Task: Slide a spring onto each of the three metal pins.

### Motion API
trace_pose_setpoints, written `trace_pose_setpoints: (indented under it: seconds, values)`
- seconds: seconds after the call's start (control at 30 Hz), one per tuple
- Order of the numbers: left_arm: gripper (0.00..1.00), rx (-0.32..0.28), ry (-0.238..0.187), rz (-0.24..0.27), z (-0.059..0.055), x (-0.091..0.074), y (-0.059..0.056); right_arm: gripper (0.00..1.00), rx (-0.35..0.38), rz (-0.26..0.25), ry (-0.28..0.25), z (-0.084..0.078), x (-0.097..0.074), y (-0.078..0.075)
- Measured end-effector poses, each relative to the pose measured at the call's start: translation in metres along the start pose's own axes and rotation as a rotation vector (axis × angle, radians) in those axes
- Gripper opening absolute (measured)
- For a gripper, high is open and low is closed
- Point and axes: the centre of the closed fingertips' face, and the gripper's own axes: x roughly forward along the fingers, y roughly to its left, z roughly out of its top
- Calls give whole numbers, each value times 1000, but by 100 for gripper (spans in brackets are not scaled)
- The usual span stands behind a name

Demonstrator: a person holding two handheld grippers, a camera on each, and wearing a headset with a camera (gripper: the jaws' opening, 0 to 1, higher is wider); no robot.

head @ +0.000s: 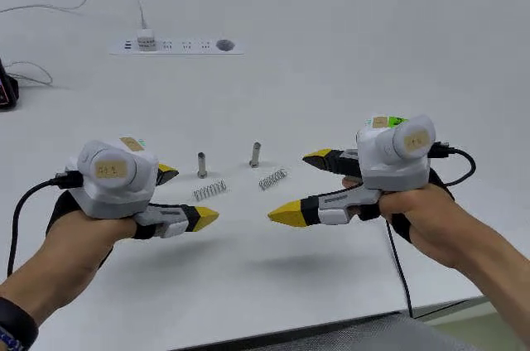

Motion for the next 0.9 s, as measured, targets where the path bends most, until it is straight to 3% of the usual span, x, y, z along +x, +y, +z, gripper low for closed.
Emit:
trace_pose_setpoints:
  seconds: [0.27, 0.53, 0.77, 0.9]
  values:
    - [56, 30, 41, -9, -9, 18, 2, 80, 6, 0, 8, -6, -5, 3]
    - [48, -4, 53, -1, -23, 33, 5, 79, 26, -5, 13, -14, -12, 3]
    - [41, -17, 55, 9, -27, 39, 6, 78, 39, -17, 12, -18, -18, 2]
    - [37, -12, 43, 22, -23, 41, 10, 78, 43, -21, 11, -18, -19, 1]
